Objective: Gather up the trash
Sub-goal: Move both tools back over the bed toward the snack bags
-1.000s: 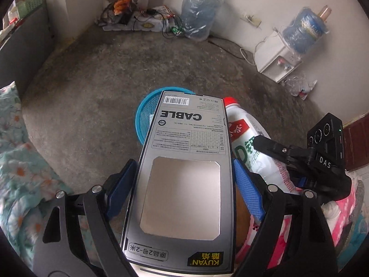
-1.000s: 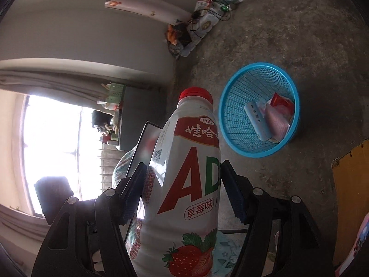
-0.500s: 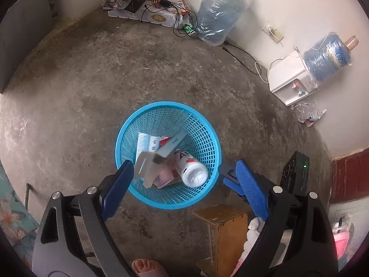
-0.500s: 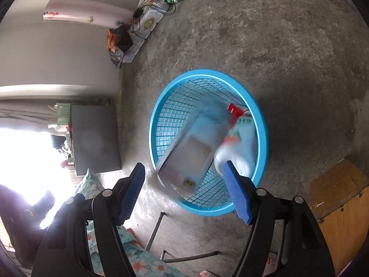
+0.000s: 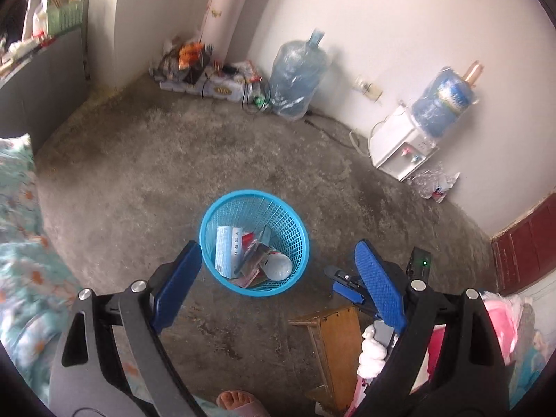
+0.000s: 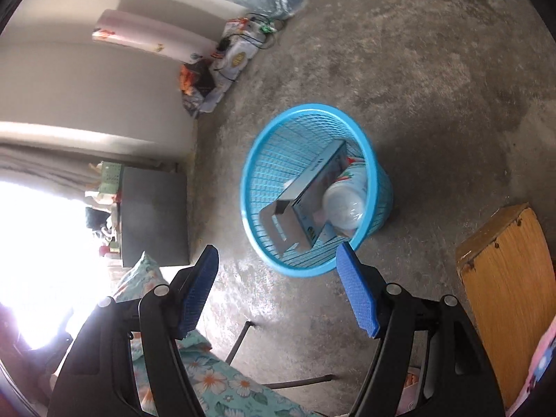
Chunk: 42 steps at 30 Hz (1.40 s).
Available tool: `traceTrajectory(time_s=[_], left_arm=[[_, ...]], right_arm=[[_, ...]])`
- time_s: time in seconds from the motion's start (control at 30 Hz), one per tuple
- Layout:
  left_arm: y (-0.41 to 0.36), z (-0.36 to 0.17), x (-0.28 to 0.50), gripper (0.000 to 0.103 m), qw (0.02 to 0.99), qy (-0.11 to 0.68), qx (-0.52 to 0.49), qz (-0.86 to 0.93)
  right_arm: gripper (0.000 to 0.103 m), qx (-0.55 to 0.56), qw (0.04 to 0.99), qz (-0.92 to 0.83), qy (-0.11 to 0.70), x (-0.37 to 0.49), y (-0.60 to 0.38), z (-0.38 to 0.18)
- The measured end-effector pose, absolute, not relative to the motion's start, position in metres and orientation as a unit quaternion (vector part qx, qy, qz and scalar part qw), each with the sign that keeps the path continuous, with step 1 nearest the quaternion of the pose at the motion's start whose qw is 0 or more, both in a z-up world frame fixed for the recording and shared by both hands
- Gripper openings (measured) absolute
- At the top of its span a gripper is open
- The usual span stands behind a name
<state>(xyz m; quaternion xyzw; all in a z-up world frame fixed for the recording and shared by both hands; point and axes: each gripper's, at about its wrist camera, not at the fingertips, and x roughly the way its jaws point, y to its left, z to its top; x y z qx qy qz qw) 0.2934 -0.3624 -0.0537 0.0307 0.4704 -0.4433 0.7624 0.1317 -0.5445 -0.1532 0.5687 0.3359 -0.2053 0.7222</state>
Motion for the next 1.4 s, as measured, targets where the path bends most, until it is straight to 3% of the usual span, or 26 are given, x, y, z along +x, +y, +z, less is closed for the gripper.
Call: traceTrajectory(time_s=[0.33, 0.57, 0.73, 1.03, 1.17, 1.2, 1.4], left_arm=[[-0.176, 0.027, 0.189, 0.086, 0.831, 0.376, -0.011, -0.411], [-0.023, 0.046, 0.113, 0.086, 0.903, 0.309, -0.012, -0.299], [0.092, 0.039, 0.079, 0.086, 0.936, 0.301, -0.066, -0.171], [0.243, 0.019, 0.046, 0.086, 0.943, 0.292, -0.159, 0.009], [0.262, 0.014, 0.044, 0.086, 0.940, 0.289, -0.183, 0.010], [0.262, 0.011, 0.044, 0.086, 0.938, 0.290, -0.187, 0.009], [0.266, -0.003, 0.043, 0.086, 0.933, 0.297, -0.203, 0.004]], right_arm=[[0.075, 0.473, 0.812, -0.074, 0.334, 0.145, -0.448, -0.034], [0.076, 0.409, 0.831, 0.054, 0.373, 0.173, -0.357, 0.015], [0.076, 0.388, 0.812, 0.180, 0.398, 0.185, -0.264, 0.035], [0.076, 0.385, 0.631, 0.387, 0.552, 0.153, -0.048, -0.012], [0.074, 0.402, 0.614, 0.344, 0.585, 0.162, -0.011, -0.044], [0.066, 0.400, 0.625, 0.330, 0.583, 0.167, -0.008, -0.045], [0.066, 0.425, 0.652, 0.275, 0.564, 0.185, -0.006, -0.042]])
